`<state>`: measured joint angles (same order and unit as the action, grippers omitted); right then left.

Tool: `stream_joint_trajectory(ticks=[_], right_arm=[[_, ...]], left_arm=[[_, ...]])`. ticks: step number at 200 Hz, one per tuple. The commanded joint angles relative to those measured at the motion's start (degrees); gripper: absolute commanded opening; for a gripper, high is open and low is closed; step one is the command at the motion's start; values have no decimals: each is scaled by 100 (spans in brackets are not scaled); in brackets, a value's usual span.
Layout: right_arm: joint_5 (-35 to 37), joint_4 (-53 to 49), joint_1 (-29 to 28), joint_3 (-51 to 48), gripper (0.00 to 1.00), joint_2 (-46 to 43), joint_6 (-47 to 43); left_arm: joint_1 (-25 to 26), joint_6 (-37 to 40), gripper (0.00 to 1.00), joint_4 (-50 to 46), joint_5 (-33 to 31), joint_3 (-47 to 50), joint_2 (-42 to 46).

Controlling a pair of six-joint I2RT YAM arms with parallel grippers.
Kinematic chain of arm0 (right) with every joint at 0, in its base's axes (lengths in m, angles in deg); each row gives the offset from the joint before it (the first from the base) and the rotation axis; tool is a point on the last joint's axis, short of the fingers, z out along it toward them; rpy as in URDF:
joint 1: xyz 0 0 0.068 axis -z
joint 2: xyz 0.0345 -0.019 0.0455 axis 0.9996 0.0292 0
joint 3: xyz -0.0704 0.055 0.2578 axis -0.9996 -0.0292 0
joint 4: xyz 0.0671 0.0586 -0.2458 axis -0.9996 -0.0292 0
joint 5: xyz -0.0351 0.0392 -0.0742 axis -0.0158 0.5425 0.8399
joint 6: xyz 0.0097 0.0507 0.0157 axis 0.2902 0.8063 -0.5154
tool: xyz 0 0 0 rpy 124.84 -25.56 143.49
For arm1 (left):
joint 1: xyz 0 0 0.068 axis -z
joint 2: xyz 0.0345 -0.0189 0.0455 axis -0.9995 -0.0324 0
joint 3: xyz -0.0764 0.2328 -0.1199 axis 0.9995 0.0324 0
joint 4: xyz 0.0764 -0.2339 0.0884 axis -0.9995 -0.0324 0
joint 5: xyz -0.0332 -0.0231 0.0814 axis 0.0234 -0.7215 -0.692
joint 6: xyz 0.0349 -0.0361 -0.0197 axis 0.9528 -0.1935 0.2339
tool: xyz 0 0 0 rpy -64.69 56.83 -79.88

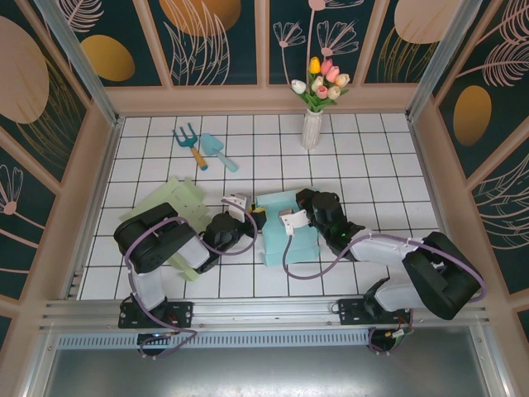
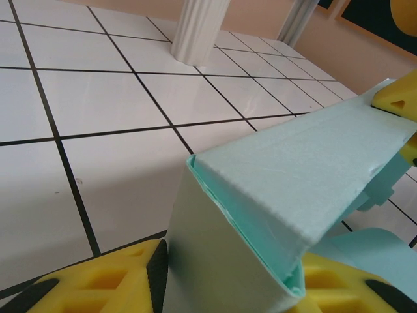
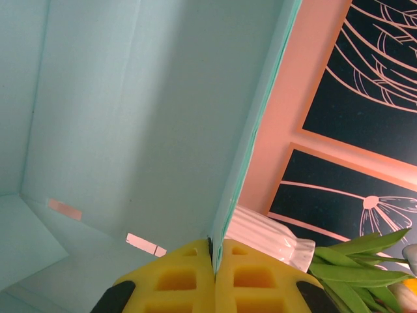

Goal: Fold the paper box

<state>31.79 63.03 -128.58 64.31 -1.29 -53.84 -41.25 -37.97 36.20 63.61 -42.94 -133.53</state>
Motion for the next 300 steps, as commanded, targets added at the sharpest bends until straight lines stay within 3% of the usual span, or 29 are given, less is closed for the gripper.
stream_joint_trajectory(ticks=[1,96,155,204,238,268,300], right_arm=[[-211,-249,-128,-115,0,90,-150],[-165,-241,-123,-65,0,207,-16],[-111,-261,-123,-42,0,217,61],[-132,-286,-123,-3,0,252,140],[-148,-320,-123,30,0,283,262],[-156,-373,-123,33,0,261,323],[-164,-472,-132,46,0,204,369]], left_arm=[[-46,-148,41,122,-518,-44,-62],[-28,-496,36,-523,-1779,-169,-198],[-8,-678,7,-1238,-3336,-182,-155],[208,-627,3,-2255,-4383,-525,-38],[246,-747,10,-2449,-4181,-589,94],[250,-656,23,-2139,-3522,-595,58],[250,-519,28,-1964,-2975,-720,-85]])
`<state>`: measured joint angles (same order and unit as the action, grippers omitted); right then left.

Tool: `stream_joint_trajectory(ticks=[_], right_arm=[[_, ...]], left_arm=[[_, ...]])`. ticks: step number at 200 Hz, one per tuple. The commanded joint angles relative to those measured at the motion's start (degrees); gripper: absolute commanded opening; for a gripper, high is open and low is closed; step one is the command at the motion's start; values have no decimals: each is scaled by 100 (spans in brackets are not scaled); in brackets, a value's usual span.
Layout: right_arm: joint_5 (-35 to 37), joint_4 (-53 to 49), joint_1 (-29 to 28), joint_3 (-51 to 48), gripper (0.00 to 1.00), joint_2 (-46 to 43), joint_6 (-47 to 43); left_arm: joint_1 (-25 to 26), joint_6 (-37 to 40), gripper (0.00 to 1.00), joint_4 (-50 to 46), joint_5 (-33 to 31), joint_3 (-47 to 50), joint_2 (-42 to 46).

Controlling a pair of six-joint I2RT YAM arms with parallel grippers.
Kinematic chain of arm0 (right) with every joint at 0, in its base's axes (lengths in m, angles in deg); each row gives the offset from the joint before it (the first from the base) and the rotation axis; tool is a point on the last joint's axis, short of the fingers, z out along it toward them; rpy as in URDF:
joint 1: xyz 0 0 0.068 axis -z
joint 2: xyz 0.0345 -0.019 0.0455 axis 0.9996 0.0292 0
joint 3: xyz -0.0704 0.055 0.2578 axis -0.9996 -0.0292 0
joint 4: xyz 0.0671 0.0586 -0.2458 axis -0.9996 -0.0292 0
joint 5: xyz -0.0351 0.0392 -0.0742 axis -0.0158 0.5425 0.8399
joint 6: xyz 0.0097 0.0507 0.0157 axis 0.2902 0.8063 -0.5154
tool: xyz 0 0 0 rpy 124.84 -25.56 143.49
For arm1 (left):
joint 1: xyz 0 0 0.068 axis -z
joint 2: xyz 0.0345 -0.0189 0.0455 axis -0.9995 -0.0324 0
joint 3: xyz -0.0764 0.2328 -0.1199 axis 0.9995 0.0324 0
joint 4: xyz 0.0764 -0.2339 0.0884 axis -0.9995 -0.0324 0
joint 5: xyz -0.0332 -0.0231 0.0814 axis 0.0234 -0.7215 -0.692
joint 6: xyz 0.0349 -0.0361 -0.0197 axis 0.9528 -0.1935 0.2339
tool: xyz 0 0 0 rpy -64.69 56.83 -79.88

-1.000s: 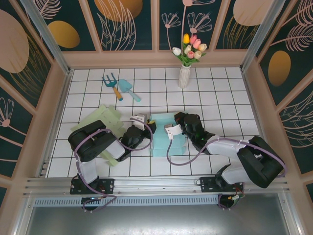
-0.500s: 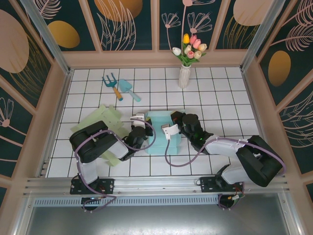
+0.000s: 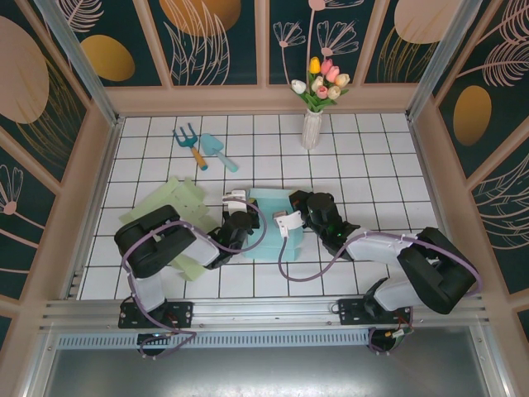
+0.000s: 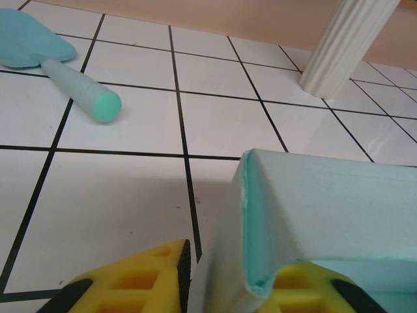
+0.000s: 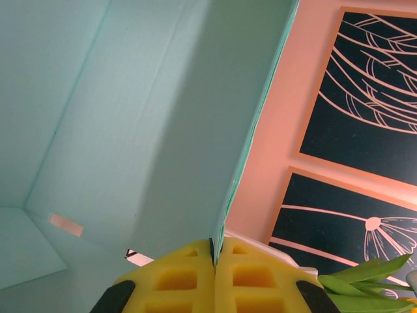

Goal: Fold the paper box

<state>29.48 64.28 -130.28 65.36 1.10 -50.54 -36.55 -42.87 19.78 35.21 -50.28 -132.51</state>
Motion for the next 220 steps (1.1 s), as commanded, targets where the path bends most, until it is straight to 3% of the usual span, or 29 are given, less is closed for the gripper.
stream_joint_trajectory(ticks=[1,101,140,181,220], right_arm=[[67,-600,38,-62,0,-36,44],[42,-733,-6,-34,0,-65,110],[59,-761,11,-3,0,-60,155],[60,-761,86,28,0,-100,247],[25,-759,100,37,0,-105,312]], left_arm=[[-220,-28,28,-320,-137,14,-194],[-229,167,27,-21,-440,-307,-949],[-231,87,18,-61,-910,-379,-1059],[-229,16,0,-277,-1497,-239,-1071],[-229,113,4,-386,-1428,-173,-880]])
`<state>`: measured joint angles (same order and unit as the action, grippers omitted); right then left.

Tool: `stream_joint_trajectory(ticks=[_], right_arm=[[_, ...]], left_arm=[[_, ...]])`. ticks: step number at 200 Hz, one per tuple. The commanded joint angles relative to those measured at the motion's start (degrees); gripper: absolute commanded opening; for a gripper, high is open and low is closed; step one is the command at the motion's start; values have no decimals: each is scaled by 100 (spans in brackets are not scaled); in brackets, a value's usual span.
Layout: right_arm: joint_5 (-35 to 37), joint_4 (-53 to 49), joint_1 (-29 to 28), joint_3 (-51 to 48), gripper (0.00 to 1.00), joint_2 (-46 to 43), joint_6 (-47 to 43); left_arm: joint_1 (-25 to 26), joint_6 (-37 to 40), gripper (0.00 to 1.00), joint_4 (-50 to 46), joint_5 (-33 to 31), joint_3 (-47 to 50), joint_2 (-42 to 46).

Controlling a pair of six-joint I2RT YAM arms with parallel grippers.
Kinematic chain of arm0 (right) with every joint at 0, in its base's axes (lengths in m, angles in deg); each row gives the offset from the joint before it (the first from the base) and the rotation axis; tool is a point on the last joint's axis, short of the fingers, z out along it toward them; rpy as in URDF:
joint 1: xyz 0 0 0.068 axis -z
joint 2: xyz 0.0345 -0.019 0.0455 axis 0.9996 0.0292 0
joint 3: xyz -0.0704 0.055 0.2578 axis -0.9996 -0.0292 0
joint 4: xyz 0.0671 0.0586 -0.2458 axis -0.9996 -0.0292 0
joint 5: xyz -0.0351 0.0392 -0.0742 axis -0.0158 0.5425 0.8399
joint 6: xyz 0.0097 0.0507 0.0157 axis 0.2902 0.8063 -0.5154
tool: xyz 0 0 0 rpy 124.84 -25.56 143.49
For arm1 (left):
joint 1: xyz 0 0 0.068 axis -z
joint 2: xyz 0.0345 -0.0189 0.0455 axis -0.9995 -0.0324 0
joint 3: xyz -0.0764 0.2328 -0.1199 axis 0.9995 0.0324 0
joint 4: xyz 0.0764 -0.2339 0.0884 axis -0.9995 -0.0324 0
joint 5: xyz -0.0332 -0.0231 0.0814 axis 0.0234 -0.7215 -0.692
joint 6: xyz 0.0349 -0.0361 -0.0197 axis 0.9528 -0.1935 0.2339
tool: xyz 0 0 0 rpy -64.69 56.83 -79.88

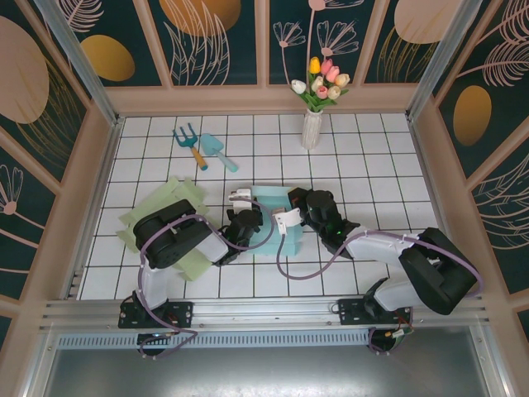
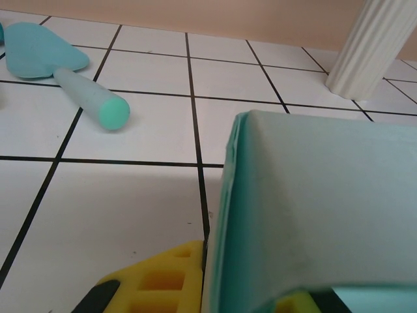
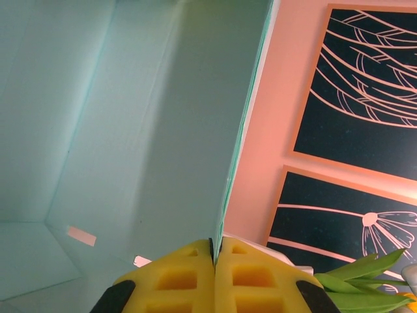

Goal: Fold the paper box

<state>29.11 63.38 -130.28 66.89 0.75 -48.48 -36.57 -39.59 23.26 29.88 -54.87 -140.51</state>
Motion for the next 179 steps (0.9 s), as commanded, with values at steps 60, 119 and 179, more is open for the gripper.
stream_joint_trajectory(ticks=[60,119,179], right_arm=[[-34,-708,117,-68,0,-49,240],[-62,-847,126,-22,0,-14,293],[-99,-883,111,-3,0,-31,290]], left_arm=[[-227,272,39,-549,717,675,778],[-218,616,47,111,1516,1602,1781],[-218,758,44,291,1783,1476,1567]])
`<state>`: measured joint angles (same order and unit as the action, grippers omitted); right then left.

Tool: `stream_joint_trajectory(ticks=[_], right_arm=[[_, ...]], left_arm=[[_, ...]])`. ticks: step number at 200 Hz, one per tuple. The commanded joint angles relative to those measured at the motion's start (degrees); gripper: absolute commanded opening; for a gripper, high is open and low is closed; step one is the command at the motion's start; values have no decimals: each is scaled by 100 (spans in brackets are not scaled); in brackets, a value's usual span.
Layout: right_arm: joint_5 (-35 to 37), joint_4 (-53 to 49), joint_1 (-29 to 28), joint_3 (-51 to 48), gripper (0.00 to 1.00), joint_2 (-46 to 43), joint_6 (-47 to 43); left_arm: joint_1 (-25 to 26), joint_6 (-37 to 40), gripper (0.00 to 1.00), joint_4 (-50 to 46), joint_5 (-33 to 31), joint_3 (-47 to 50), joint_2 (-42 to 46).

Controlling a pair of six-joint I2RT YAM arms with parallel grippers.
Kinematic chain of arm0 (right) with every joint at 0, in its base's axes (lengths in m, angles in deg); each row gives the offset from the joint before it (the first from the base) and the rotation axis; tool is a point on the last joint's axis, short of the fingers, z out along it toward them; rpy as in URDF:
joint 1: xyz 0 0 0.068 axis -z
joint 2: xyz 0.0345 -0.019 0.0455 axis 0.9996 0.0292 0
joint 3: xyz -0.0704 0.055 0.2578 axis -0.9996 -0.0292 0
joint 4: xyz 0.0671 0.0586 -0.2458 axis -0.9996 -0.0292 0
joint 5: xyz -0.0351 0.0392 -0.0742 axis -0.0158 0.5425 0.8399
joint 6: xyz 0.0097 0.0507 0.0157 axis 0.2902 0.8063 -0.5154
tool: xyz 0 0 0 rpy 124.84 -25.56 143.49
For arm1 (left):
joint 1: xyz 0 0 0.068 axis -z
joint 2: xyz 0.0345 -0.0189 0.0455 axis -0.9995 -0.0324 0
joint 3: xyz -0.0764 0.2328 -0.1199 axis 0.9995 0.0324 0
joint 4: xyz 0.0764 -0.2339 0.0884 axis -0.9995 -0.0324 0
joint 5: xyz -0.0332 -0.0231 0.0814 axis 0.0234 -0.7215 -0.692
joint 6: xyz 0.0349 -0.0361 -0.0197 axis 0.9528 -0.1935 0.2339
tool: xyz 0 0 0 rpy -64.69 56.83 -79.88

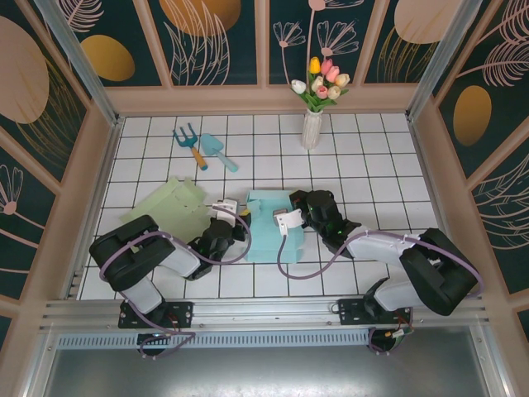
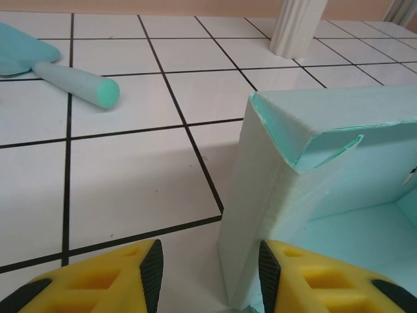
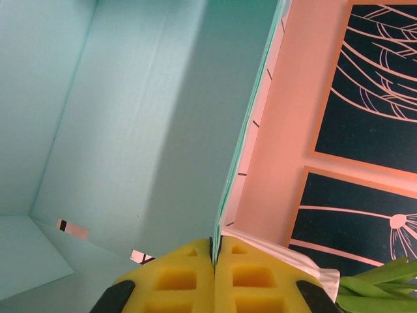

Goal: Fold the paper box

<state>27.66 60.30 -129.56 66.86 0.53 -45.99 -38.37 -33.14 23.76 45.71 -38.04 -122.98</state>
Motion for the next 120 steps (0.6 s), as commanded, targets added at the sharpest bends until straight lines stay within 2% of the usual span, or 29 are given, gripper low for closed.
stream_joint_trajectory(ticks=[1,57,81,120], right_arm=[[41,-579,37,-2,0,-8,42],[-54,-627,-12,-4,0,-42,43],[-97,-671,-36,14,0,-19,70],[-60,-551,-51,14,0,29,144]], left_arm=[[-38,110,44,242,201,-221,-186],[-39,306,36,506,-120,-744,-880],[-40,279,29,679,-384,-948,-1102],[-38,-174,15,727,-874,-1238,-1438]])
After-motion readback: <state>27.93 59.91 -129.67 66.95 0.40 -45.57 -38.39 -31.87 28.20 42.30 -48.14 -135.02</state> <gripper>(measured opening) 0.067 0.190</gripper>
